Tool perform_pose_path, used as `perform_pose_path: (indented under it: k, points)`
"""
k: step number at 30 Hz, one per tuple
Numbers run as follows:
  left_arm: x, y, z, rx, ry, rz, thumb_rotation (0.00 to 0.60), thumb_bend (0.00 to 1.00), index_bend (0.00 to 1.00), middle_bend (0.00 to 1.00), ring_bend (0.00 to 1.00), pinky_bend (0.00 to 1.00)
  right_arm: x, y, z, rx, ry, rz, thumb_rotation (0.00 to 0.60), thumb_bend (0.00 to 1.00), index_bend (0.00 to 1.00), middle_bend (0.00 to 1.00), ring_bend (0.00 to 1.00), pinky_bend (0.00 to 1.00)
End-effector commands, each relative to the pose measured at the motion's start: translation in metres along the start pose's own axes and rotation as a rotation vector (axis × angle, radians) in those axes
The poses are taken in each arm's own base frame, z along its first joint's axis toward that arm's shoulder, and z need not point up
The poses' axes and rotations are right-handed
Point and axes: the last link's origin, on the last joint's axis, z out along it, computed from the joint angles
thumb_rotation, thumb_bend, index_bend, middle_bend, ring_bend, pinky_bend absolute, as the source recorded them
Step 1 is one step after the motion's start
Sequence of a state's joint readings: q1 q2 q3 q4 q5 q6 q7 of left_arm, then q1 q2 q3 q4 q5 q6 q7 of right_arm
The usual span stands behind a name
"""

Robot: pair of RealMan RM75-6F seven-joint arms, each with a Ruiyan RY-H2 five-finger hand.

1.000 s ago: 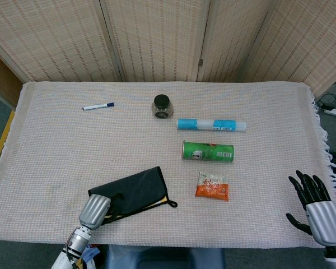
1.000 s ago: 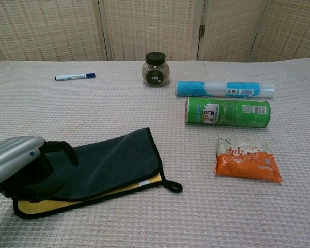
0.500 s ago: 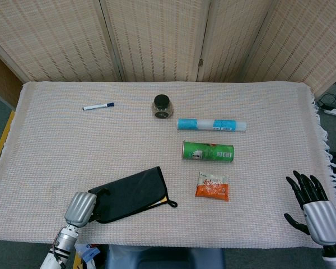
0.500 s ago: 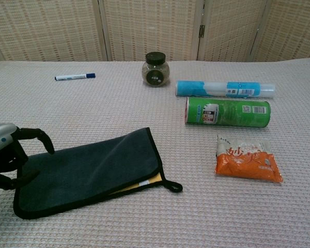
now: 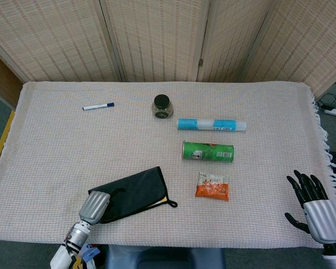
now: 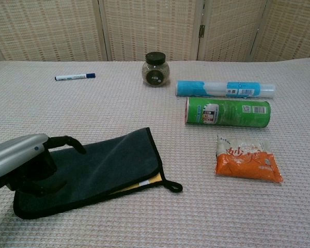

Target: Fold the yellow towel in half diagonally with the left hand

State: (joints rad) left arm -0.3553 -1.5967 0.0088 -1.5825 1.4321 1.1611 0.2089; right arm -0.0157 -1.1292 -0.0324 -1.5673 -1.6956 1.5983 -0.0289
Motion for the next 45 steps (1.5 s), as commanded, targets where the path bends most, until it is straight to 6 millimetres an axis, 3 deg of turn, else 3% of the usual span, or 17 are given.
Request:
perform_pose_path:
  k: [1, 9, 27, 35, 45]
  points:
    - [-0.002, 0.011, 0.005, -0.042, -0.012, 0.003, 0.600, 0.49, 0.23, 1.00, 1.00, 1.00, 0.001, 0.001, -0.001, -0.004, 0.001, 0.000, 0.600, 0.25, 0.00, 0.00, 0.00, 0.00]
    - [-0.011, 0.024, 0.013, -0.091, -0.071, 0.020, 0.600, 0.58, 0.20, 1.00, 1.00, 1.00, 0.002, 0.004, -0.004, -0.016, 0.009, 0.001, 0.600, 0.25, 0.00, 0.00, 0.00, 0.00]
    - [-0.028, 0.042, 0.040, -0.149, -0.153, 0.044, 0.600, 0.66, 0.21, 1.00, 1.00, 1.00, 0.004, 0.009, -0.007, -0.039, 0.020, -0.002, 0.600, 0.25, 0.00, 0.00, 0.00, 0.00]
    - [-0.031, 0.042, 0.049, -0.146, -0.156, 0.059, 0.600, 0.66, 0.21, 1.00, 1.00, 1.00, 0.005, 0.012, -0.010, -0.050, 0.019, 0.001, 0.600, 0.25, 0.00, 0.00, 0.00, 0.00]
    - [-0.036, 0.047, 0.045, -0.162, -0.193, 0.077, 0.600, 0.66, 0.21, 1.00, 1.00, 1.00, 0.008, 0.012, -0.015, -0.053, 0.035, 0.002, 0.600, 0.25, 0.00, 0.00, 0.00, 0.00]
